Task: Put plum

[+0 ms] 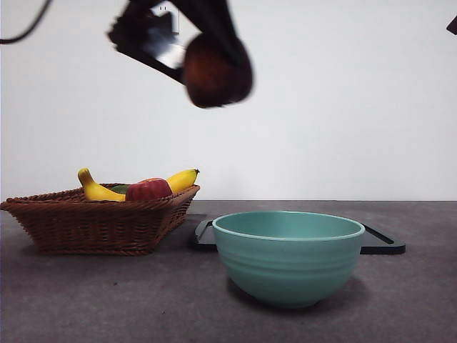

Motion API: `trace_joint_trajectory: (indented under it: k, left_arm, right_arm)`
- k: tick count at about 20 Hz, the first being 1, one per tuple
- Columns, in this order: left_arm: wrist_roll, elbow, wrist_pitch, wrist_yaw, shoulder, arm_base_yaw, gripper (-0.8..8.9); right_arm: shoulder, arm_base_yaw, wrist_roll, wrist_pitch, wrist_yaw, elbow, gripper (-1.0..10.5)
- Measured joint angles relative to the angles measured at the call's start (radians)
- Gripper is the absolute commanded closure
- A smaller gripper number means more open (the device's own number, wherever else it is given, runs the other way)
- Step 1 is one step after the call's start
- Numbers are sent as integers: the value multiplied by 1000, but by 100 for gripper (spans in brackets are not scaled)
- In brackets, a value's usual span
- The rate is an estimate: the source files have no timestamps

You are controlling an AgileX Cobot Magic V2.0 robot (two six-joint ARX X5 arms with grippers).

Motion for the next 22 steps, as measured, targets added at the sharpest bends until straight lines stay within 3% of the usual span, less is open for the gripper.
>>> trace_joint_trajectory:
  k: [12, 17, 22]
  left_arm:
    - [43, 0, 130, -47, 327, -136, 538]
    - [88, 0, 150, -126, 378, -157, 538]
    - [122, 0, 169, -141, 397, -159, 537]
  right_arm:
    - [0, 0, 0, 0, 0, 0, 570]
    - [0, 0, 0, 0, 0, 0, 570]
    - [0, 0, 0, 0, 0, 0, 570]
